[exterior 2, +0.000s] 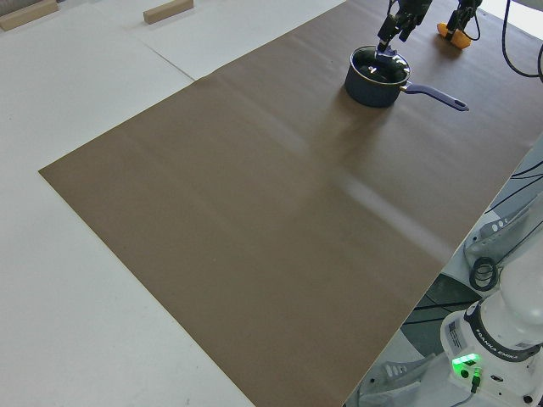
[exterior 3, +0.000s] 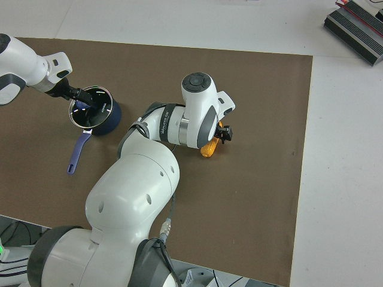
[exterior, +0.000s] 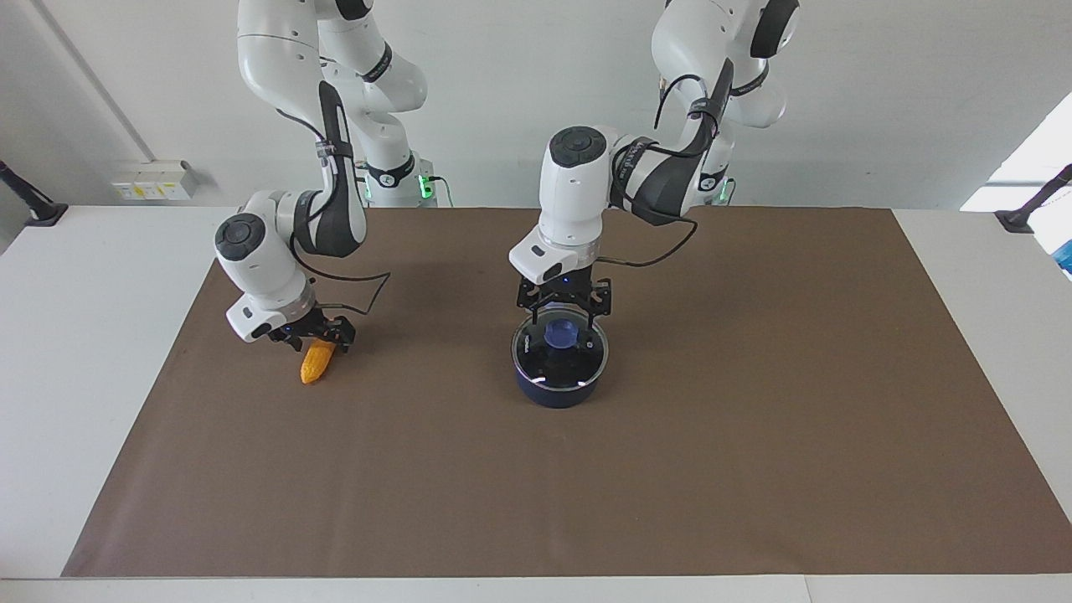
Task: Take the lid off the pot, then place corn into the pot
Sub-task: 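Grasp the lid knob with the left gripper while the right gripper grasps the corn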
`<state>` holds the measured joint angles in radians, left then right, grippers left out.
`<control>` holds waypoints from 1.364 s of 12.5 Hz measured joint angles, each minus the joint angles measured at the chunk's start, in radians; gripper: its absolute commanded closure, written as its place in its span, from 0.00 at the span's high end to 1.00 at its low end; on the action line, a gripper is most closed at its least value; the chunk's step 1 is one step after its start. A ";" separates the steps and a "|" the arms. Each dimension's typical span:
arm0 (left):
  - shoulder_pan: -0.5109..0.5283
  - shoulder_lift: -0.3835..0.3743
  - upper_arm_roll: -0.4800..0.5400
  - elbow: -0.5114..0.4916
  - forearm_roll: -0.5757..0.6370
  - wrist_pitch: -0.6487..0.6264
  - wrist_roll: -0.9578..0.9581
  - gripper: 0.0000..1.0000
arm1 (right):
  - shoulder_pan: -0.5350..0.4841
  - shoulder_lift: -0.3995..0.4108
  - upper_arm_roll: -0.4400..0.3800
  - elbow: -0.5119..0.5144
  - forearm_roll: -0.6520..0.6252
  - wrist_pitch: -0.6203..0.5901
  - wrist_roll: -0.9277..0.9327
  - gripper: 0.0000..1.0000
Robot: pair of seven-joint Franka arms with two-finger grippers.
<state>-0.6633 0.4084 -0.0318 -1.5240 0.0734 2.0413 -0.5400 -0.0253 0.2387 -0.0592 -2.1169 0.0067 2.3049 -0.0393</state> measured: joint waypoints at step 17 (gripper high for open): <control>0.000 0.041 0.002 0.014 0.033 0.031 0.000 0.07 | 0.006 -0.048 0.005 0.178 0.000 -0.151 0.097 0.00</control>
<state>-0.6638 0.4490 -0.0302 -1.5104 0.1069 2.0719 -0.5403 -0.0188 0.1909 -0.0540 -1.9390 0.0069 2.1541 0.0575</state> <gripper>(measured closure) 0.392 0.617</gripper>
